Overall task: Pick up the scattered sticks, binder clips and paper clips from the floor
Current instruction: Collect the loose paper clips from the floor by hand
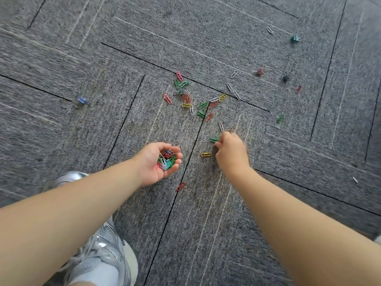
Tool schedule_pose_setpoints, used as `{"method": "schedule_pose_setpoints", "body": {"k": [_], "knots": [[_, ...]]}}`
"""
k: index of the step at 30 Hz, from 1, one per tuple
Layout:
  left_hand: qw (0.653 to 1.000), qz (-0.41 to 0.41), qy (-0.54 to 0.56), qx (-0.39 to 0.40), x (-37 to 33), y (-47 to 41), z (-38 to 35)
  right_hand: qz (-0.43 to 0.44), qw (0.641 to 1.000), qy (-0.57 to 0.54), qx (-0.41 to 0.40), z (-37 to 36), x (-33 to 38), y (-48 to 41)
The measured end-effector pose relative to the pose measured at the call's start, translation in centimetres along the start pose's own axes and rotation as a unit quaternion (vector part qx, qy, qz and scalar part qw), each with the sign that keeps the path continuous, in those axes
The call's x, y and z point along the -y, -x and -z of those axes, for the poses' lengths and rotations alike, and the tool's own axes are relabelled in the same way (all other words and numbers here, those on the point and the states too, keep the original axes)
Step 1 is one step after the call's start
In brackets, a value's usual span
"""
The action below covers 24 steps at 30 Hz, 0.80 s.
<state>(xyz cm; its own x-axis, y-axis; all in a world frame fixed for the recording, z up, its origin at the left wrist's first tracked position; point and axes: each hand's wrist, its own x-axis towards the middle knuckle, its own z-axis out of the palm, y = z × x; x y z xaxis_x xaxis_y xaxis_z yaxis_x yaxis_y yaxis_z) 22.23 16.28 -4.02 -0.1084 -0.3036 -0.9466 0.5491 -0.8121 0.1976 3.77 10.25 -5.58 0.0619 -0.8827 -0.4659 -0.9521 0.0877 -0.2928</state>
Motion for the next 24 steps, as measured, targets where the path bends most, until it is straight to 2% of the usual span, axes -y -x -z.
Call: {"method": "schedule_pose_setpoints", "body": {"k": [2, 5, 8, 11, 13, 15, 17, 19, 21, 24], "knots": [[1.0, 0.0, -0.001, 0.004, 0.2, 0.0, -0.2, -0.021, 1.0, -0.002, 0.009, 0.2, 0.6, 0.1], [1.0, 0.002, -0.003, 0.013, 0.3, 0.1, -0.6, -0.047, 0.993, -0.107, -0.008, 0.9, 2.4, 1.2], [1.0, 0.01, 0.007, 0.023, 0.3, 0.2, -0.7, 0.048, 0.972, -0.227, 0.023, 1.1, 5.5, 4.1], [1.0, -0.004, 0.012, 0.022, 0.2, 0.3, -0.8, 0.156, 0.961, -0.224, 0.04, 0.1, 6.9, 6.1], [0.999, -0.003, 0.037, 0.034, 0.1, 0.4, -0.7, 0.142, 0.957, -0.254, 0.008, -0.1, 6.7, 6.0], [0.997, 0.007, 0.058, 0.04, 0.0, 0.5, -0.3, 0.078, 0.954, -0.285, -0.053, 0.2, 5.7, 4.7], [0.998, 0.005, 0.054, 0.032, -0.1, 0.3, 0.3, 0.005, 0.969, -0.229, -0.097, 0.5, 4.0, 2.4], [0.998, -0.001, 0.054, 0.027, -0.2, 0.3, 0.7, -0.016, 0.986, -0.156, -0.054, 0.7, 1.9, 0.2], [0.998, -0.007, 0.055, 0.026, -0.3, 0.2, 0.9, 0.037, 0.998, -0.046, 0.001, 0.7, 0.2, -0.8], [0.998, -0.012, 0.055, 0.014, -0.3, 0.0, 1.0, 0.138, 0.986, 0.091, 0.012, 0.5, -0.9, 0.5]]}}
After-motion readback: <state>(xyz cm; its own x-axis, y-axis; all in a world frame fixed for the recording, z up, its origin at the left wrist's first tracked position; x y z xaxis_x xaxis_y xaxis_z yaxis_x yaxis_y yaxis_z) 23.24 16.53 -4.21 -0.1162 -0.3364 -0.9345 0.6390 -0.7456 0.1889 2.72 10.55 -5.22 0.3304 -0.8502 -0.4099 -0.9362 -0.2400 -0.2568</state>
